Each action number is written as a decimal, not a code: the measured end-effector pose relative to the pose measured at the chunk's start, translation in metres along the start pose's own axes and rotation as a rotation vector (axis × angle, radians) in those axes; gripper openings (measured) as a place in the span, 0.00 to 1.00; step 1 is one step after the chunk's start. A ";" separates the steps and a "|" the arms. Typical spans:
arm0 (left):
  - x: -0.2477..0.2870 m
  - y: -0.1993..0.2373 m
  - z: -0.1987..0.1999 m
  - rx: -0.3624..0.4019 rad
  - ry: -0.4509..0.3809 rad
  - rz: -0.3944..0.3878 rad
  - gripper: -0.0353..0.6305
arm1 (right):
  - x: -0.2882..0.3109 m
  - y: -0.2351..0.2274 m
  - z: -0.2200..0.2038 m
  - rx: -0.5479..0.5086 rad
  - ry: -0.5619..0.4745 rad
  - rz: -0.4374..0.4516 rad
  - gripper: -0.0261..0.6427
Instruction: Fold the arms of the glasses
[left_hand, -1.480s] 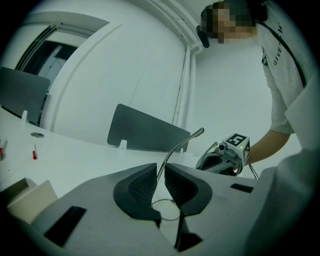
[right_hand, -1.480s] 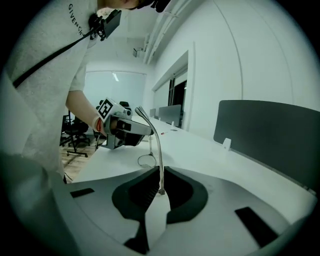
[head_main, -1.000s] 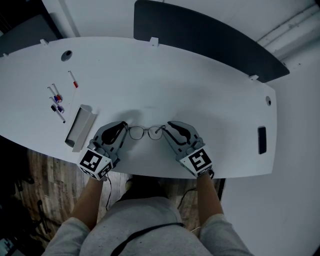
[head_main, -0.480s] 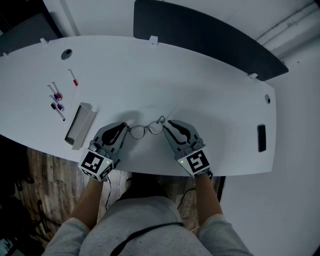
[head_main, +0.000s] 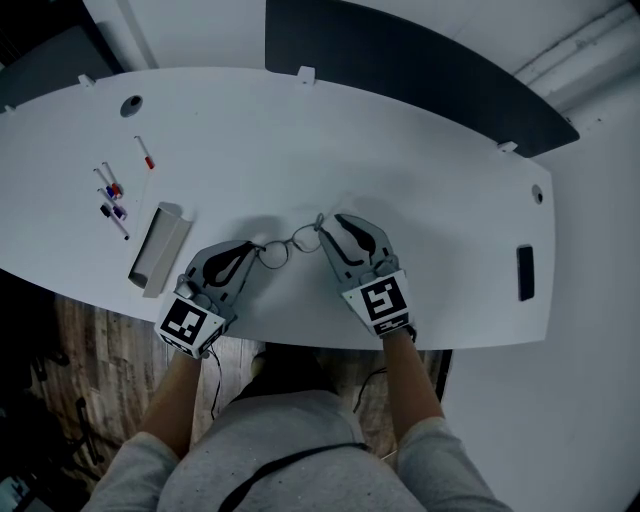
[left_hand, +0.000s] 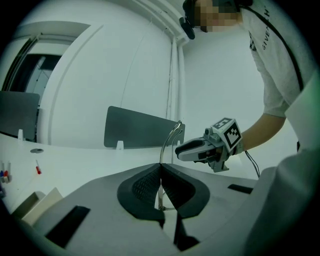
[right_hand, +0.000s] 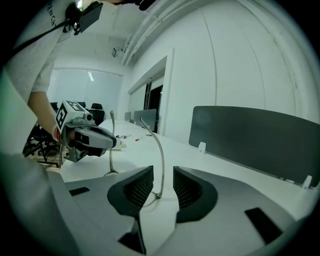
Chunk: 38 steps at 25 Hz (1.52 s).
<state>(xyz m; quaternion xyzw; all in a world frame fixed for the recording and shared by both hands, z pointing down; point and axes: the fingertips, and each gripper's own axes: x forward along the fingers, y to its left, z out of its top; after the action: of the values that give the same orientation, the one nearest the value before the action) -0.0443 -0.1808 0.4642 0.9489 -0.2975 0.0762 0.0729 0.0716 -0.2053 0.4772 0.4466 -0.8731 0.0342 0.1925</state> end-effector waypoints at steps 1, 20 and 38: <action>0.000 0.000 -0.001 0.006 0.005 -0.001 0.08 | 0.004 -0.001 0.001 -0.010 0.004 -0.004 0.21; 0.004 0.007 0.001 -0.046 -0.005 0.016 0.08 | 0.016 0.009 0.009 -0.230 0.007 0.033 0.09; -0.004 0.014 -0.003 -0.065 0.029 0.054 0.08 | 0.023 0.061 -0.008 -0.608 0.116 0.202 0.08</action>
<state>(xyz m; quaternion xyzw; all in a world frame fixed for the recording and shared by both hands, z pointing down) -0.0560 -0.1894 0.4674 0.9364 -0.3245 0.0821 0.1057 0.0133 -0.1841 0.5000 0.2770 -0.8708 -0.1841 0.3620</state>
